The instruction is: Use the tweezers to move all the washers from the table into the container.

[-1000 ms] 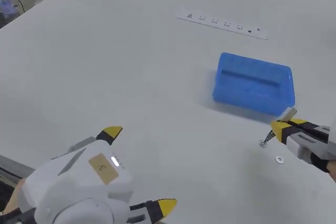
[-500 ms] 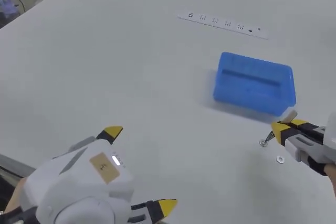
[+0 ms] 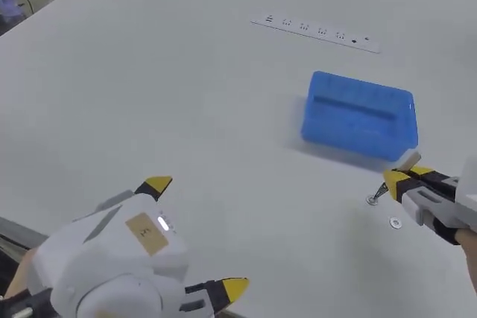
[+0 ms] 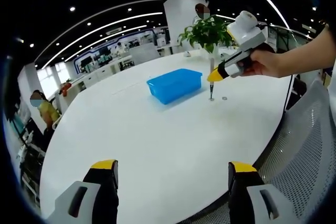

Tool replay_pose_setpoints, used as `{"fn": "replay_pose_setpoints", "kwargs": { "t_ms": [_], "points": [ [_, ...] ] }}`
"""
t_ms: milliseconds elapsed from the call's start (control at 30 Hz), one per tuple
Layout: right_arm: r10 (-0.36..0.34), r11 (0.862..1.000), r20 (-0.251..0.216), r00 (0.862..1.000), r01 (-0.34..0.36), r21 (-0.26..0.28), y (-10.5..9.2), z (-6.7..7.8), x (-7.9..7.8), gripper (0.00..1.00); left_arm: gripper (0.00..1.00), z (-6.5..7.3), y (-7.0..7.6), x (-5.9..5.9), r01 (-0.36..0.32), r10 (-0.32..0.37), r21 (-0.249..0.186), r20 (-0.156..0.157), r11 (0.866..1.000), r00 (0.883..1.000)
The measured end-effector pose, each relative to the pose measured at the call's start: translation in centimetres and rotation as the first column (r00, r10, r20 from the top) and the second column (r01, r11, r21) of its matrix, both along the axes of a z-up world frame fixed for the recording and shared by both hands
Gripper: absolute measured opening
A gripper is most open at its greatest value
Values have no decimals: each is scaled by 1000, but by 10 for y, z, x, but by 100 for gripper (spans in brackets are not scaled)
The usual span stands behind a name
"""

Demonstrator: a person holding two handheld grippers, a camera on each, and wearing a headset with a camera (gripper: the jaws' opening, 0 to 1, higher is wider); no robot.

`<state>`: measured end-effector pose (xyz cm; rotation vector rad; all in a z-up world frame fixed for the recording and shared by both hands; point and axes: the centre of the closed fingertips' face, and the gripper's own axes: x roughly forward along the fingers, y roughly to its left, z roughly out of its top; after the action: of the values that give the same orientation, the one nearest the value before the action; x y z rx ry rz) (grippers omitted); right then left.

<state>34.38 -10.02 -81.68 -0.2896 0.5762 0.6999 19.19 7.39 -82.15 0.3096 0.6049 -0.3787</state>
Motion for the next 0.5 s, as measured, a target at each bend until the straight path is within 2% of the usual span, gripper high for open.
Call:
{"fn": "replay_pose_setpoints", "kwargs": {
  "t_ms": [300,400,500],
  "points": [
    [12,1000,-7,1000,-12,-12,1,-1,-3,0,88,1,0,0,0,0,0,4,1000,1000],
    [-7,1000,-32,999,8,24,-1,0,0,0,88,1,-1,0,2,-2,1,4,1000,1000],
    [-20,999,-39,999,21,37,-4,1,2,0,88,1,0,0,1,-1,1,5,1000,1000]
  ]
}}
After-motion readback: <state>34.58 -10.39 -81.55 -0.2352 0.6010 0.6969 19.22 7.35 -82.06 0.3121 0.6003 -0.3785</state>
